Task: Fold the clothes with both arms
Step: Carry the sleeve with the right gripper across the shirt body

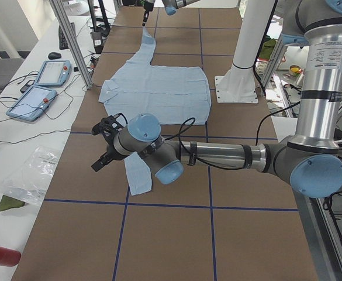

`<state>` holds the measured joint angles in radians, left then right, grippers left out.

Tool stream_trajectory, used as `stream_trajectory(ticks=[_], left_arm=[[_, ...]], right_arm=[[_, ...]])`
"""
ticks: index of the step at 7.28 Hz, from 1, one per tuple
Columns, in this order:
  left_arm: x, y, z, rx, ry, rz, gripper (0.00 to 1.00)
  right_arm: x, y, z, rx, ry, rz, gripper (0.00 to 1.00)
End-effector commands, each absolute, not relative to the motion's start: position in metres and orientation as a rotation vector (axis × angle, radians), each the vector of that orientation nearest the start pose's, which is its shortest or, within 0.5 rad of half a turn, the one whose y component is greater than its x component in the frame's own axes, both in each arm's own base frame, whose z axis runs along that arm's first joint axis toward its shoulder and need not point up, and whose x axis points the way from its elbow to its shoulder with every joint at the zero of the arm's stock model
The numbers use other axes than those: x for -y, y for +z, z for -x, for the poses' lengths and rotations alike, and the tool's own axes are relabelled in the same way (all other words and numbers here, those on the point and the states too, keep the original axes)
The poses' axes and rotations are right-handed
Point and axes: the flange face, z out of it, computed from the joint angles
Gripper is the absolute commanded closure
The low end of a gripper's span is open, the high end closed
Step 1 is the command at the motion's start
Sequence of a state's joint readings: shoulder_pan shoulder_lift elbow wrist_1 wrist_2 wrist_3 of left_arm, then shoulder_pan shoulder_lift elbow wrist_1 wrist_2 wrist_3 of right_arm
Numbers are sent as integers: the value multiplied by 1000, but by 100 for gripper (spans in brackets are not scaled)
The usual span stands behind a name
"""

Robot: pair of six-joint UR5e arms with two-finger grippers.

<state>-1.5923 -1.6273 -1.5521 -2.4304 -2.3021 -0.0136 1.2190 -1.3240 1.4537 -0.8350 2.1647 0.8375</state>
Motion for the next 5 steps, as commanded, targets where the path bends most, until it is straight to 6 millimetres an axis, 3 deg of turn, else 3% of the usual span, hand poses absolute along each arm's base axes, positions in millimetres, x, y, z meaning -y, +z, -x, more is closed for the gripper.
stream_trajectory(ticks=[1,2,3,4,5], left_arm=[[535,541,78,-676,295,-856,0],[535,541,78,-676,295,-856,0],[535,540,78,-676,296,-858,0],[535,540,78,-677,296,-858,0],[535,541,78,-677,296,-856,0]], right_arm=[[610,398,182,1027,380,-387,100],[617,345,227,1013,464,-386,100],[627,277,277,963,546,-374,100],[626,214,324,923,626,-361,100],[617,171,364,880,684,-385,100]])
